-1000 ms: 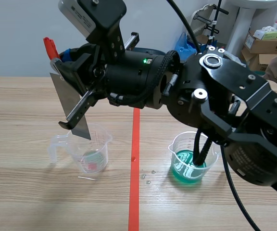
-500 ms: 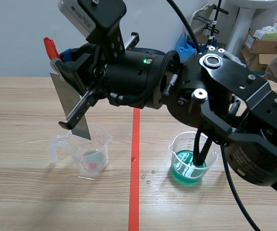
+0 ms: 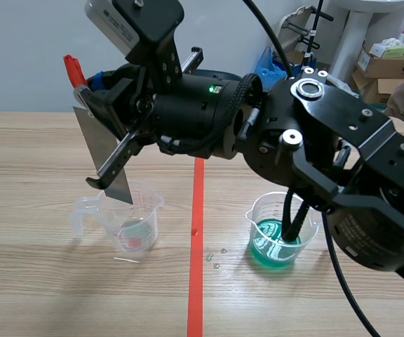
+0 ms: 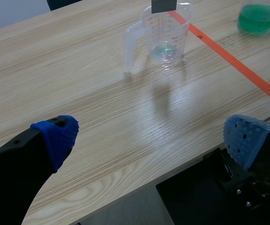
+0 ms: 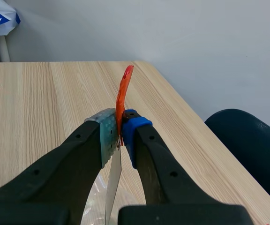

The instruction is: Do the redox reaction experiment

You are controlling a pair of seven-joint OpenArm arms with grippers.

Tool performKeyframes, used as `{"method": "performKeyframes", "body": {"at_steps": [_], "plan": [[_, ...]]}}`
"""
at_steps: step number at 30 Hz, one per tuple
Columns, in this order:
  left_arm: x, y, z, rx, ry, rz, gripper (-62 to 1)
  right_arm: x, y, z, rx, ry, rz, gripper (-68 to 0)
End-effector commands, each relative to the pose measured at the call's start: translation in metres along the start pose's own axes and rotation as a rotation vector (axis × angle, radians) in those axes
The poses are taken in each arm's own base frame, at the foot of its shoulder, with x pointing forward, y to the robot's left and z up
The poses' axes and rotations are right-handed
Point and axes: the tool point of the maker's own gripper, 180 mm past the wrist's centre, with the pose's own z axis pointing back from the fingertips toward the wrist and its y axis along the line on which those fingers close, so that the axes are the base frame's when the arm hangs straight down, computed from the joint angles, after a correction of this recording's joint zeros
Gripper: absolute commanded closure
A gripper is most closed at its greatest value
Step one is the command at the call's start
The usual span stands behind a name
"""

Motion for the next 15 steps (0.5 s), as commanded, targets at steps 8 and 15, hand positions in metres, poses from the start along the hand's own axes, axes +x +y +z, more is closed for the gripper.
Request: {"method": "performKeyframes", "body": {"at_steps": [8,15], "plan": [[0.005,0.001,0.0,0.007,-0.023,0.002,-62.3,-0.001,-0.006,-0.004,-0.013,-0.014,0.031,-1.3],[0.006,0.001,0.0,0.007,-0.028,0.002,-62.3,-0.028,-0.009,-0.004,-0.021,0.02,0.04,-1.3]]}}
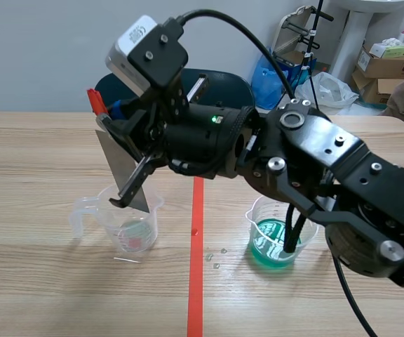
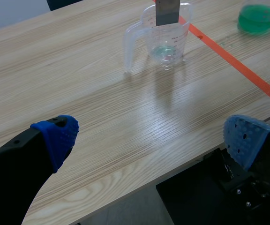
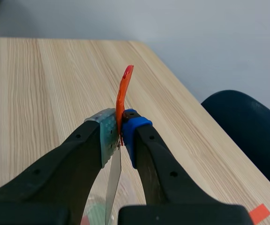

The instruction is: Do the redox reaction experiment

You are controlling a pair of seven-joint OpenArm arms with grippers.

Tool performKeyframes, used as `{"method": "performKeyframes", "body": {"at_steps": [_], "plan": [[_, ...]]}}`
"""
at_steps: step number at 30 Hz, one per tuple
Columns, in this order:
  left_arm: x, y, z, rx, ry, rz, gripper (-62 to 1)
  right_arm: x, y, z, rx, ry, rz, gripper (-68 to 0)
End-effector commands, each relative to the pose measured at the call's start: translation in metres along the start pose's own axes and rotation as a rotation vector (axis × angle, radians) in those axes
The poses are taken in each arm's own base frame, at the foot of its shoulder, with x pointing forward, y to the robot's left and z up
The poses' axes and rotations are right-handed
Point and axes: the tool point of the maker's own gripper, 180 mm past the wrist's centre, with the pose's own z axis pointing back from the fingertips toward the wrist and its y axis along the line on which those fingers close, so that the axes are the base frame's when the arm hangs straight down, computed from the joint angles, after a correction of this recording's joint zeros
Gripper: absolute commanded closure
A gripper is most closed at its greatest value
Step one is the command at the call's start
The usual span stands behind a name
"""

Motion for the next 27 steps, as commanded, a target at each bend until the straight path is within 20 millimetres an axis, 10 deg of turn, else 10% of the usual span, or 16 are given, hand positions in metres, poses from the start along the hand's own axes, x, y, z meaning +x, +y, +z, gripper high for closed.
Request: {"method": "performKeyframes", "body": {"at_steps": [1,27], "plan": [[0.006,0.001,0.0,0.007,-0.027,0.002,-62.3,0.011,-0.004,-0.005,-0.007,-0.042,0.019,-1.3],[0.006,0.001,0.0,0.007,-0.028,0.003,-62.3,-0.027,0.01,-0.013,0.038,-0.055,0.136,-1.3]]}}
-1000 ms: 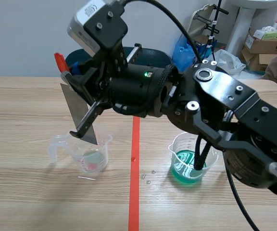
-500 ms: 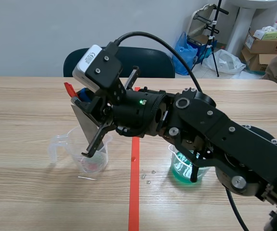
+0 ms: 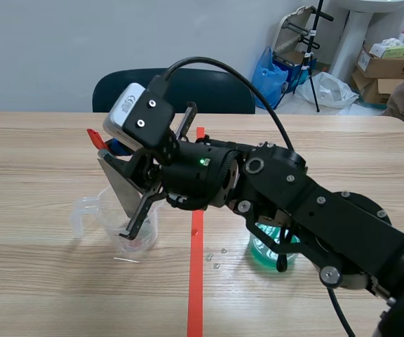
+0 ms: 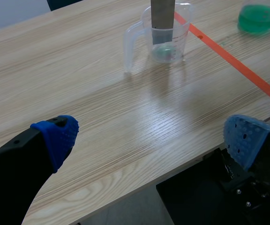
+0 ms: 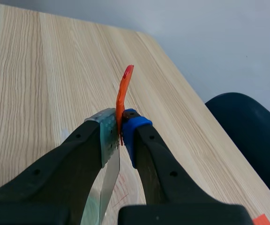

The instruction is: Do the redox reaction experiment

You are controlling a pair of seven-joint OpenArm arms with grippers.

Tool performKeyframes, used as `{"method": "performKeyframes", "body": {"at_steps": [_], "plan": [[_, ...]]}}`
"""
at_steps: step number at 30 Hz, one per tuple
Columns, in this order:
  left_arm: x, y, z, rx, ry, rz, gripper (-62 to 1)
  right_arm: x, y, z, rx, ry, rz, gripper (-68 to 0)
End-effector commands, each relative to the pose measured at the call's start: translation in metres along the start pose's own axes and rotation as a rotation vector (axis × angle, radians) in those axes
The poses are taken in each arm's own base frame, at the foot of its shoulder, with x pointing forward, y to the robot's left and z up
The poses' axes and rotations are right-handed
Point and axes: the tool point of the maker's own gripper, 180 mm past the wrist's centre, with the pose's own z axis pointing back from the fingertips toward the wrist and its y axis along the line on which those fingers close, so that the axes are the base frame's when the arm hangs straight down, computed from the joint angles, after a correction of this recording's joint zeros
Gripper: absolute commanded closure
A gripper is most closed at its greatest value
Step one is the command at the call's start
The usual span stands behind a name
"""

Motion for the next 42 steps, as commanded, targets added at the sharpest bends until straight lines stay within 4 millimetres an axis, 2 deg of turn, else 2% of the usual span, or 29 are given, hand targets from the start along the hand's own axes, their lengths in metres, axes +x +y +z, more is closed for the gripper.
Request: {"method": "performKeyframes", "body": {"at_steps": [1,15,18,20,25,28,32,42], "plan": [[0.006,0.001,0.0,0.007,-0.028,0.003,-62.3,0.008,-0.009,-0.003,-0.008,-0.037,0.028,-1.3],[0.006,0.001,0.0,0.008,-0.027,0.003,-62.3,0.005,-0.006,-0.002,0.002,-0.039,0.042,-1.8],[0.006,0.001,0.0,0.008,-0.027,0.003,-62.3,0.005,-0.006,-0.001,0.002,-0.037,0.042,-9.4],[0.006,0.001,0.0,0.008,-0.027,0.003,-62.3,0.005,-0.006,-0.001,0.004,-0.038,0.041,-18.4],[0.006,0.001,0.0,0.008,-0.027,0.003,-62.3,0.005,-0.005,-0.001,0.007,-0.041,0.04,-52.6],[0.006,0.001,0.0,0.008,-0.027,0.003,-62.3,0.007,0.002,0.0,0.045,-0.052,0.021,-67.0],[0.006,0.001,0.0,0.008,-0.027,0.003,-62.3,0.009,0.017,0.001,0.127,-0.064,-0.018,-67.9],[0.006,0.001,0.0,0.007,-0.027,0.003,-62.3,0.002,0.018,0.001,0.128,-0.026,-0.018,-67.9]]}}
